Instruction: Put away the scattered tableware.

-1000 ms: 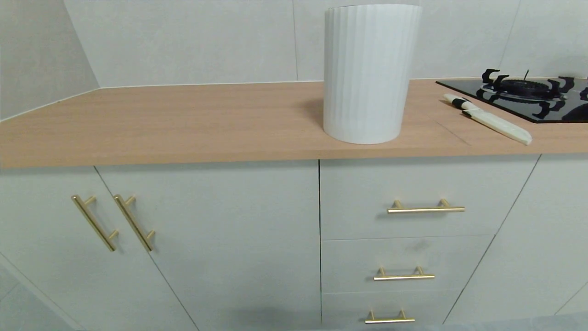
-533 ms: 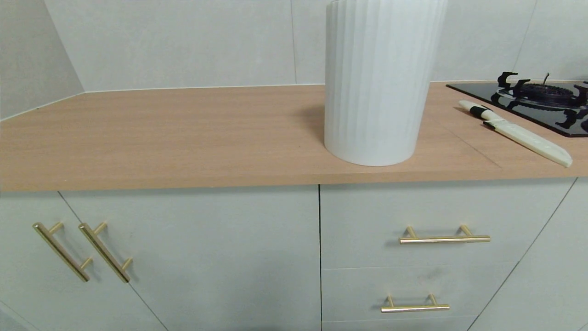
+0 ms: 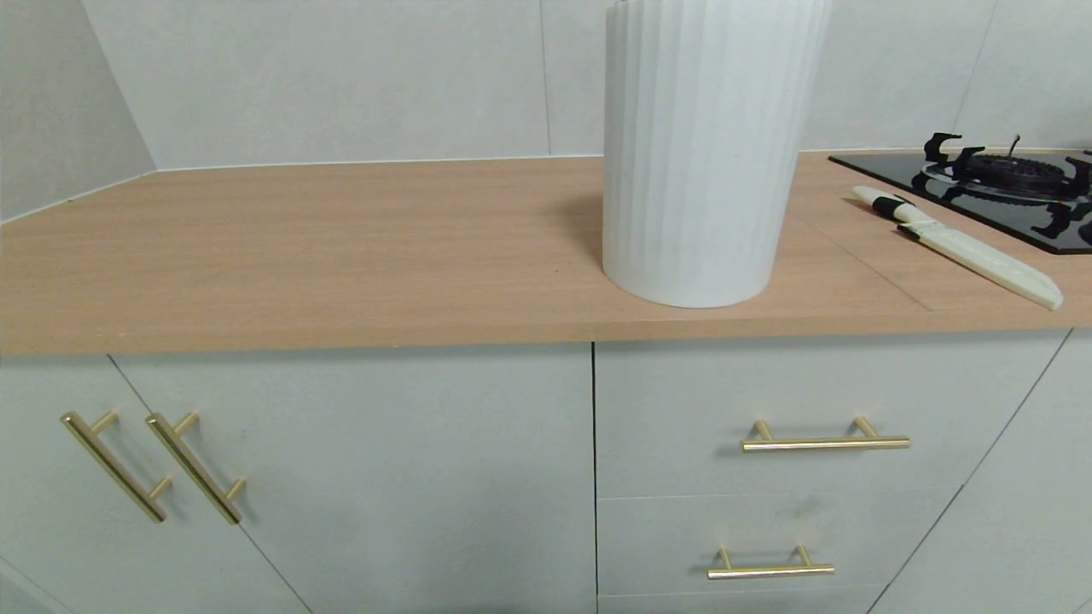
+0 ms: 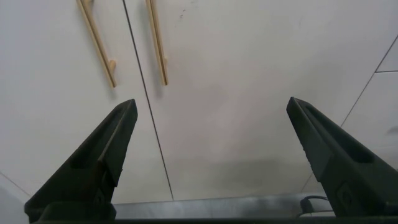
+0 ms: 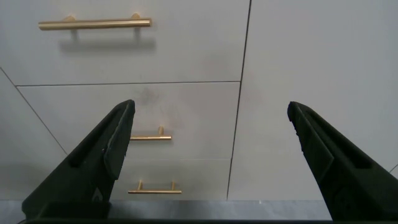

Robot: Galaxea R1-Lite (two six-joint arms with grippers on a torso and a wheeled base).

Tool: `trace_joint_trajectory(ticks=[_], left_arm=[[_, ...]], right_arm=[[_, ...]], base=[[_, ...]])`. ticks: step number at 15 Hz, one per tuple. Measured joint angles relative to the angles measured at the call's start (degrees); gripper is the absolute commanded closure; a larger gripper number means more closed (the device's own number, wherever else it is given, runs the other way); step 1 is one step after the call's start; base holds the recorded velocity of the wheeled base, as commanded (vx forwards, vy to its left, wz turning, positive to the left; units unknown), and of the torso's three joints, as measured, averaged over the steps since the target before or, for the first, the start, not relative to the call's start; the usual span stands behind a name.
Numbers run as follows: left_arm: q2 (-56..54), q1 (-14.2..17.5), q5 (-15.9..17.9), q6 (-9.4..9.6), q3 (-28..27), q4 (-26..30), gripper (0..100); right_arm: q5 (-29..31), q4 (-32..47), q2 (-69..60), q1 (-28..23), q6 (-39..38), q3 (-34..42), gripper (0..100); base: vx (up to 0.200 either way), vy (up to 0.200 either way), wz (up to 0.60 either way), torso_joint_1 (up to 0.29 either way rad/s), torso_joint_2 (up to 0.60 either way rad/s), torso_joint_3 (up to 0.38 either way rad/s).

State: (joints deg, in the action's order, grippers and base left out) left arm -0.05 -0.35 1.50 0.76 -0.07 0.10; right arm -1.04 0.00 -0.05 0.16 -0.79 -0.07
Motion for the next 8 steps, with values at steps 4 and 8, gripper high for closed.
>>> trace_joint_trajectory(ticks=[4, 8], left_arm=[[0.00, 0.00, -0.02, 0.04, -0.02, 0.00, 0], [0.00, 0.02, 0.00, 0.02, 0.00, 0.04, 0]], right_arm=[[0.00, 0.00, 0.02, 0.00, 0.01, 0.00, 0], [0.02, 0.00, 0.02, 0.00, 0.00, 0.00, 0]], base=[[0.000, -0.150, 0.00, 0.002, 0.00, 0.002], [0.000, -0.200, 0.00, 0.002, 0.00, 0.000]])
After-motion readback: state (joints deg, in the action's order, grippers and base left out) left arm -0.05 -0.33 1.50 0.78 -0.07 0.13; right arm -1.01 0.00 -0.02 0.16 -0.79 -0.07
